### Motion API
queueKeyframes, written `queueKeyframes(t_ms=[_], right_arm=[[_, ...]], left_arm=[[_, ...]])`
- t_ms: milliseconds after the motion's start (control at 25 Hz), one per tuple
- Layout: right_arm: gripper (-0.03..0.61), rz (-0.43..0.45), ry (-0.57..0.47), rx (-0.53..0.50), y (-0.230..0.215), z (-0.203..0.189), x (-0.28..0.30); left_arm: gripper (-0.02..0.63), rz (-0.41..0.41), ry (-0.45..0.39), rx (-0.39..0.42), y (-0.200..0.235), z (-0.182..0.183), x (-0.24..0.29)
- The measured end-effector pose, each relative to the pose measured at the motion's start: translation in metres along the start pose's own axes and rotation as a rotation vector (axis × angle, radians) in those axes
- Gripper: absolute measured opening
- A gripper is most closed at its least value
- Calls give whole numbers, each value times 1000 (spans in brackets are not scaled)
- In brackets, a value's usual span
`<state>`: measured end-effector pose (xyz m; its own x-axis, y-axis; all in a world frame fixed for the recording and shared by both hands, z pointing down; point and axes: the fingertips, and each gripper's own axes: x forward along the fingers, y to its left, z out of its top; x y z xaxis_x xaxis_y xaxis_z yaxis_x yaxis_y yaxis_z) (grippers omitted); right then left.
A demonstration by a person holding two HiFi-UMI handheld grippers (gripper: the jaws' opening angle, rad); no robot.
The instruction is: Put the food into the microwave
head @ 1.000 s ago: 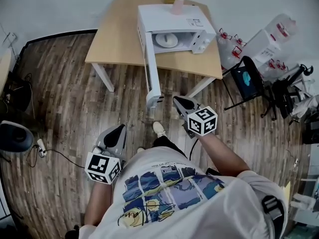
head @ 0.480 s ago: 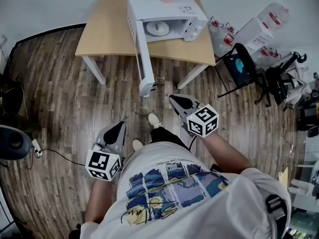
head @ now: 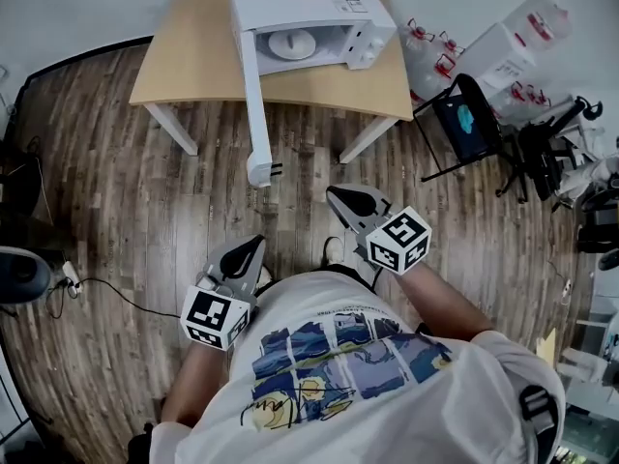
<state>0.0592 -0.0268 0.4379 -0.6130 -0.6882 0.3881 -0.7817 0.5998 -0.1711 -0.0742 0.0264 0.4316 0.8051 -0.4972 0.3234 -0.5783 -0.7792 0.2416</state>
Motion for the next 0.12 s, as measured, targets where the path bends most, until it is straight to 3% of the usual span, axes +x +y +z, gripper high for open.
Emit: queueKeyframes(t_ms=[120], right_arm=[[5, 6, -10, -19, -24, -3, -23]], left_arm=[[8, -21, 12, 12, -18, 4, 40]])
